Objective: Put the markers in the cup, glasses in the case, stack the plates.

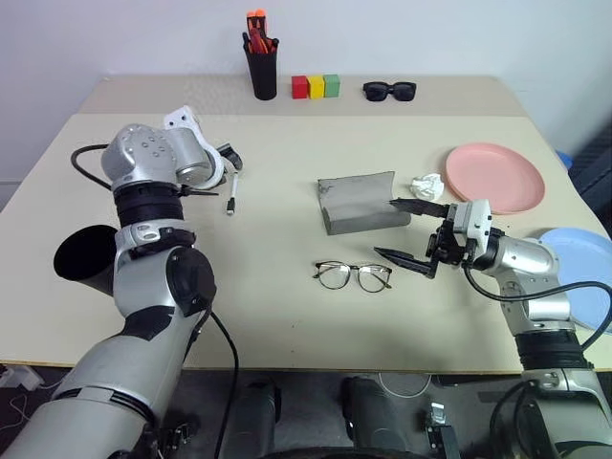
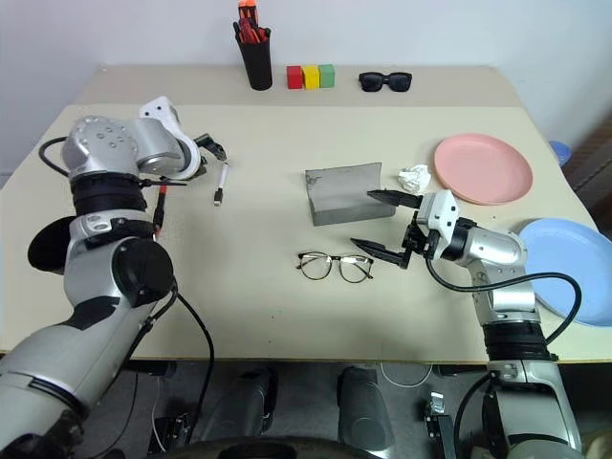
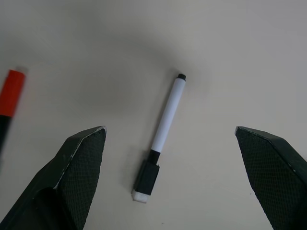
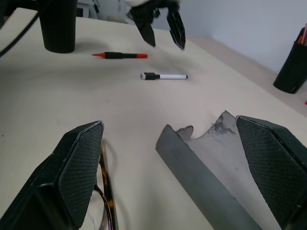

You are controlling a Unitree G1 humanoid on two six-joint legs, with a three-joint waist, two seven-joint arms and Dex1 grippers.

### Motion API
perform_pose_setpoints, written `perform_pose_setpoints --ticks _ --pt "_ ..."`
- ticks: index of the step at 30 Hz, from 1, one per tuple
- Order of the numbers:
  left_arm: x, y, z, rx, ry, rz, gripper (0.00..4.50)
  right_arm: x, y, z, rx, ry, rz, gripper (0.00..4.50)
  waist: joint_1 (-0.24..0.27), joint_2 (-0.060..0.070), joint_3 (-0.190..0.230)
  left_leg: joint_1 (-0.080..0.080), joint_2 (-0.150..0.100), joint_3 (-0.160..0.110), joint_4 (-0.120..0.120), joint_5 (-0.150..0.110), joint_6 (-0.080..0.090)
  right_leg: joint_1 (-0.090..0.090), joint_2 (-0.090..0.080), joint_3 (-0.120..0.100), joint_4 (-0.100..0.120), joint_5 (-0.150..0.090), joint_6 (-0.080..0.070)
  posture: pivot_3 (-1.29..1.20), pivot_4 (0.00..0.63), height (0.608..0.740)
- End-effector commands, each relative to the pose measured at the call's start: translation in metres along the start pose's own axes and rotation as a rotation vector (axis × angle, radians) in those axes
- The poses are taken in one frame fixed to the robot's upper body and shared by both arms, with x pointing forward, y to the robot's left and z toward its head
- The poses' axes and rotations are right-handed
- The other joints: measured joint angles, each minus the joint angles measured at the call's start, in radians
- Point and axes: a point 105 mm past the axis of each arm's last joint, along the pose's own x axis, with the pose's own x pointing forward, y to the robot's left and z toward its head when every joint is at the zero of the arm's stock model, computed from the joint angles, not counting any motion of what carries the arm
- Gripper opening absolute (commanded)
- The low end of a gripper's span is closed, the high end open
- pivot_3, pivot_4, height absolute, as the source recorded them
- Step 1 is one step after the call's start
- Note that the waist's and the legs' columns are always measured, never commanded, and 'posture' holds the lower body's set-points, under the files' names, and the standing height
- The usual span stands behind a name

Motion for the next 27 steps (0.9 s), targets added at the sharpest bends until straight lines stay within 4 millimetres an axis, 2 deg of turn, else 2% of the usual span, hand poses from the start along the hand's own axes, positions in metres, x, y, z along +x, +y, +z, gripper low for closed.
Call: perform_pose_setpoints --ticks 1,7,8,10,13,17,25,27 --pt "0.004 -0.004 0.007 0.011 -0.017 0.016 4.43 0.004 -0.001 0.009 -0.036 -0.031 -0.008 4.5 0.0 0.0 0.0 0.0 0.0 0.0 0.0 0.0 0.0 0.0 0.0 0.0 0.0 0.0 0.0 0.0 0.15 0.74" --pt "0.021 -0.001 -0.011 0.021 0.051 0.043 4.43 0.002 0.0 0.012 -0.04 -0.033 -0.025 4.5 -0.002 0.0 0.0 0.0 0.0 0.0 -0.001 0.0 0.0 -0.001 0.0 0.0 0.001 0.0 0.0 0.0 0.15 0.74" --pt "0.024 -0.001 -0.015 0.015 0.07 0.042 4.2 0.001 -0.001 0.012 -0.04 -0.033 -0.029 4.5 -0.002 0.0 0.0 0.0 0.0 0.0 0.0 0.0 0.0 -0.002 0.0 0.0 0.003 0.0 0.0 0.0 0.15 0.74" --pt "0.025 0.001 -0.016 0.042 0.067 0.061 3.68 0.0 -0.002 0.012 -0.04 -0.032 -0.036 4.5 -0.003 0.0 0.0 0.0 0.0 0.0 0.0 0.0 0.0 -0.002 0.0 0.0 0.004 0.0 0.0 0.0 0.15 0.74" --pt "0.026 0.003 -0.015 0.037 0.066 0.067 2.16 0.001 -0.001 0.012 -0.036 -0.036 -0.042 4.5 -0.003 0.0 0.0 0.0 0.0 0.0 0.0 0.0 0.0 -0.002 0.0 0.0 0.006 0.0 0.0 0.0 0.15 0.74" --pt "0.026 0.004 -0.014 0.024 0.065 0.068 0.42 0.001 -0.001 0.011 -0.03 -0.037 -0.047 4.5 -0.001 -0.001 0.0 0.0 0.0 0.0 0.0 0.0 0.0 -0.002 0.0 0.0 0.006 0.0 0.0 0.0 0.15 0.74" --pt "0.017 -0.005 -0.008 0.034 0.071 -0.004 0.42 0.005 -0.008 0.009 -0.03 -0.037 -0.05 4.5 -0.002 -0.002 0.001 0.0 0.0 0.0 0.0 0.0 0.0 -0.003 0.0 0.0 0.006 0.0 0.0 0.0 0.15 0.74" --pt "0.009 -0.016 -0.004 0.073 0.047 -0.069 0.42 0.006 -0.008 0.008 -0.029 -0.039 -0.052 4.5 -0.003 -0.002 0.002 0.0 0.0 0.0 0.0 0.0 0.0 -0.003 0.0 0.0 0.007 0.0 0.0 0.0 0.15 0.74"
